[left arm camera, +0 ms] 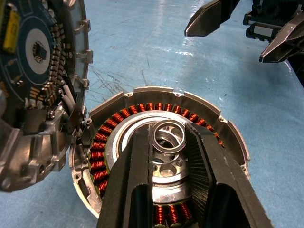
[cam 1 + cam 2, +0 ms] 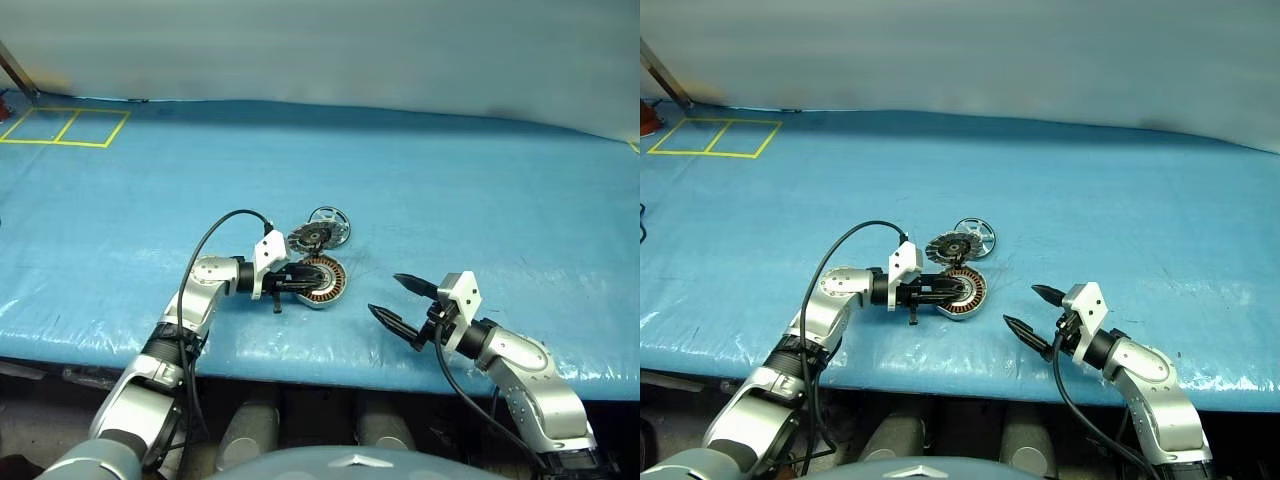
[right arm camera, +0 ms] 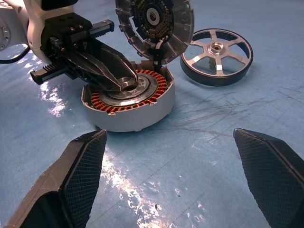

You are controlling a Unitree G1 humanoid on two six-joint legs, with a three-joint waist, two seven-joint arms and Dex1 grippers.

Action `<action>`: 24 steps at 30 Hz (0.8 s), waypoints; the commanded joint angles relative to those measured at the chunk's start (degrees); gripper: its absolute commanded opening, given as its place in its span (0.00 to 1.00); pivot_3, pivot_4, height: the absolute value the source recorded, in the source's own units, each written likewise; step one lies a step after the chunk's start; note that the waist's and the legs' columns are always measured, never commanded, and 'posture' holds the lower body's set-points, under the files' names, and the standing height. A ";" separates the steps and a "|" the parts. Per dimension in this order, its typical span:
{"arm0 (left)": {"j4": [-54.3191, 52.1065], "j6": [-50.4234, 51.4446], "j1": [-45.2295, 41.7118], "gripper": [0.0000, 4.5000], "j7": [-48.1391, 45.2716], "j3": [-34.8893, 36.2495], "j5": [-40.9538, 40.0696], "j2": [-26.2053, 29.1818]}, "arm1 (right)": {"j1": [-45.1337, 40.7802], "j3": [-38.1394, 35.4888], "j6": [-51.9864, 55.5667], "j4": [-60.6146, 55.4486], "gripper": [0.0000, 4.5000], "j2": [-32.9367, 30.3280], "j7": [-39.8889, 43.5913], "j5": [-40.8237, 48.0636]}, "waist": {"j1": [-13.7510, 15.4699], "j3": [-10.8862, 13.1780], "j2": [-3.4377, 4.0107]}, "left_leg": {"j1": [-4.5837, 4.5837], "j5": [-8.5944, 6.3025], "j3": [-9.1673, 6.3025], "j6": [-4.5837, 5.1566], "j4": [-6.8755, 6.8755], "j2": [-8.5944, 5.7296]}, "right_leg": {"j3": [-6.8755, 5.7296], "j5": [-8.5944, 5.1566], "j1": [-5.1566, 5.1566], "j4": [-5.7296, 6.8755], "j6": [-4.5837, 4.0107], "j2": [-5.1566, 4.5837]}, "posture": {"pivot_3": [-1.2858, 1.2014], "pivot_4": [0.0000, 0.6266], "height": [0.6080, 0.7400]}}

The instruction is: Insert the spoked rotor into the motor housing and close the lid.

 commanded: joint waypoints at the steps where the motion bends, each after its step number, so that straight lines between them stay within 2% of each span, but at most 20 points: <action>1: 1.01 -1.37 -1.13 0.14 -0.05 -0.83 1.29 -0.36 | 0.24 1.35 -1.89 -2.67 1.00 -0.06 1.62 0.38 | 0.02 0.00 0.00 | 0.00 0.00 0.00 0.00 0.00 0.00 | 0.00 0.00 0.00 0.00 0.00 0.00 | 0.52 0.24 1.00; 13: 2.30 -2.53 -1.97 0.14 0.25 -1.22 3.11 -0.69 | -0.36 2.49 -4.82 -1.21 1.00 -0.41 2.39 -0.98 | 0.14 0.00 0.00 | 0.02 0.00 0.00 0.00 0.03 -0.01 | 0.00 0.03 0.04 0.01 0.05 0.00 | 0.52 0.24 1.00; 24: 0.72 -1.78 -1.49 0.14 -0.75 -0.45 2.67 1.57 | -1.09 2.69 -6.08 0.65 1.00 -0.43 2.68 -1.30 | -0.04 0.00 0.00 | 0.03 0.00 0.00 0.00 0.05 0.00 | 0.00 0.03 0.04 0.03 0.05 0.01 | 0.52 0.24 1.00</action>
